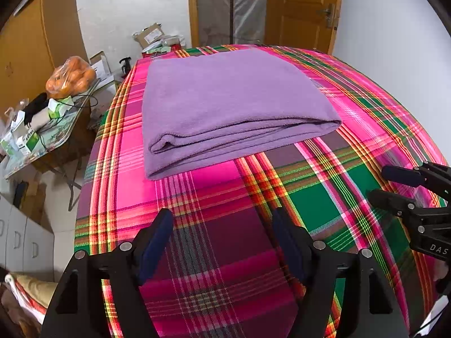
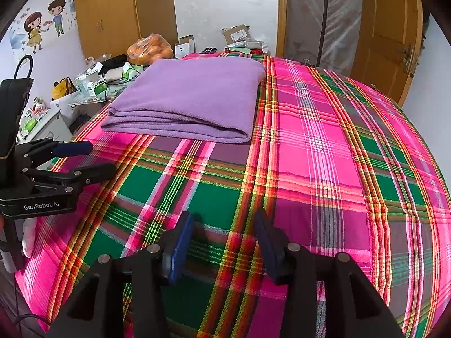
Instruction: Fold clothes
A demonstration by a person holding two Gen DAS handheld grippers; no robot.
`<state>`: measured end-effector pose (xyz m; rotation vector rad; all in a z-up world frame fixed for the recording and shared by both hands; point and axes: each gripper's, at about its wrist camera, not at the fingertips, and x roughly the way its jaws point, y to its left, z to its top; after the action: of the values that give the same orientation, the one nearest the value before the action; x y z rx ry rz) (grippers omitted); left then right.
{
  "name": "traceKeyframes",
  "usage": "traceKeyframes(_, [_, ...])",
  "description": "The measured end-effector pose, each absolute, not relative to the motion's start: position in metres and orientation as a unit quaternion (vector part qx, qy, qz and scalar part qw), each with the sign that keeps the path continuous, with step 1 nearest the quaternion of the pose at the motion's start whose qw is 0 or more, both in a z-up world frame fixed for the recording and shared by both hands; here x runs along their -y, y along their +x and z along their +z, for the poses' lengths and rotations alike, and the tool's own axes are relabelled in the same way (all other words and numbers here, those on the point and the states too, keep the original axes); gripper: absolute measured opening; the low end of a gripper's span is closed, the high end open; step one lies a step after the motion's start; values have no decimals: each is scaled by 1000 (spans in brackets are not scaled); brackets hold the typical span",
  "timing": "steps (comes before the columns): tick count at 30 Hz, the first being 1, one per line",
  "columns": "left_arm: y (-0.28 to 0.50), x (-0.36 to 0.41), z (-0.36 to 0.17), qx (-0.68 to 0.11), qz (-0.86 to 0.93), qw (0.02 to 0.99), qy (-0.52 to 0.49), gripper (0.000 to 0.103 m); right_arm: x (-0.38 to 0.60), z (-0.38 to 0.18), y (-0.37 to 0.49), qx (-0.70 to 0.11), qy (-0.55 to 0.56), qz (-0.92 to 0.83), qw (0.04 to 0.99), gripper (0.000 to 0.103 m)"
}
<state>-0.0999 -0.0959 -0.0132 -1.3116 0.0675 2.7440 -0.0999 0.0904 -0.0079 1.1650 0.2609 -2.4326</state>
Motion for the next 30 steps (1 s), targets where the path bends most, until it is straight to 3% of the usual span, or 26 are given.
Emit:
traceKeyframes(13, [-104, 103, -14, 14, 902, -10, -431, 75, -91, -8, -100, -96, 420, -875, 220, 51])
traceKeyframes(30, [-107, 103, -14, 12, 902, -8, -432, 77, -91, -8, -101, -94, 421, -872, 230, 56])
